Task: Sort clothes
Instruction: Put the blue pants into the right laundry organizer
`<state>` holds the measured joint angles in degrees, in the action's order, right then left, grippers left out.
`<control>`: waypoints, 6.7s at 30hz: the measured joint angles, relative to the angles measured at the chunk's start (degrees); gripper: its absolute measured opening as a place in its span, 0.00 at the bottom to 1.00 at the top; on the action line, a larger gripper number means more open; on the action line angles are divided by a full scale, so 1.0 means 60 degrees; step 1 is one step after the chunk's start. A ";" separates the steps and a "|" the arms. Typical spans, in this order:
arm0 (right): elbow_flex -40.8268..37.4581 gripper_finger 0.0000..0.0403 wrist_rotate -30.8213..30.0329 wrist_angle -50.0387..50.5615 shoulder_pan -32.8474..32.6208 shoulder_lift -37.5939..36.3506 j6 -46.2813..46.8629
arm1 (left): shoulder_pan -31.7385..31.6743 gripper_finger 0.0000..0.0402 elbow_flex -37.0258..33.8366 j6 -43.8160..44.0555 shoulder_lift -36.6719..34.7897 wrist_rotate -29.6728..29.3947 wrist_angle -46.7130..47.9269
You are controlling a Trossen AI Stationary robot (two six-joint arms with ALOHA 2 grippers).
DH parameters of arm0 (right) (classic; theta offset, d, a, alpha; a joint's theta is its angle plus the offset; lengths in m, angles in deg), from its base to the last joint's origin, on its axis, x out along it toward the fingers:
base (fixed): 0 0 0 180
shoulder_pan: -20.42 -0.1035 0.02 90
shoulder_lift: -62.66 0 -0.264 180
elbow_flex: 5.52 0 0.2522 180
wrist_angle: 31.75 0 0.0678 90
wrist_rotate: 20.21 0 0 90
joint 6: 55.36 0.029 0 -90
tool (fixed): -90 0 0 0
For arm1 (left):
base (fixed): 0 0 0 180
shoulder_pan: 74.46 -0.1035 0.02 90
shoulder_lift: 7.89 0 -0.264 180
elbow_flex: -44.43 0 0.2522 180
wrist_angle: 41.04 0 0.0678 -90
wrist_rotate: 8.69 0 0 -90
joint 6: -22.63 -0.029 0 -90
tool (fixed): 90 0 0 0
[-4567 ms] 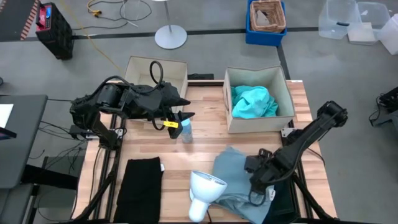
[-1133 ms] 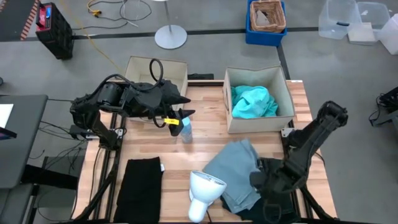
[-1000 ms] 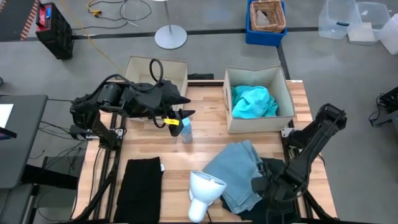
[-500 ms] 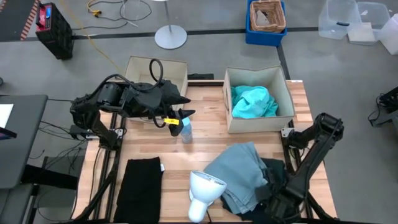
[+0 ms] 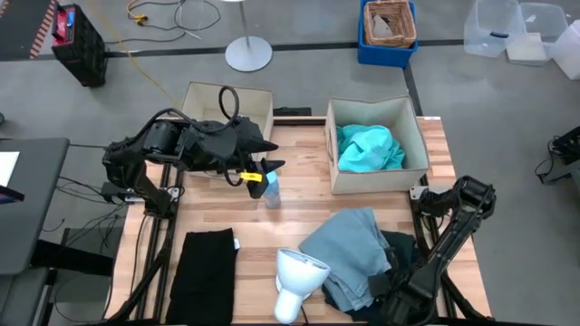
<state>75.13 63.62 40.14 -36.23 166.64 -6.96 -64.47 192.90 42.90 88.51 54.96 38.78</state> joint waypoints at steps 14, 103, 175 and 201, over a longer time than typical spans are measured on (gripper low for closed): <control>0.0013 0.19 -0.0034 0.0022 0.0611 0.0070 -0.0151 | 0.0001 0.49 0.0000 0.0091 0.0000 -0.0004 0.0000; 0.6586 0.07 -0.5246 -0.2076 0.5385 -0.7514 -0.8118 | 0.0000 0.49 0.0000 0.0271 -0.0004 -0.0007 -0.0004; 0.6910 0.07 -1.0447 0.1517 1.0114 -0.4758 -0.6450 | -0.0002 0.49 0.0000 0.0321 -0.0004 -0.0007 0.0007; 0.5385 0.07 -0.5747 0.5312 1.2101 -0.2455 -0.4104 | 0.0000 0.49 0.0000 0.0306 -0.0004 -0.0006 0.0170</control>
<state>107.44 29.14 72.02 36.38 151.91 -31.59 -64.47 192.90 44.74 88.49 54.92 39.80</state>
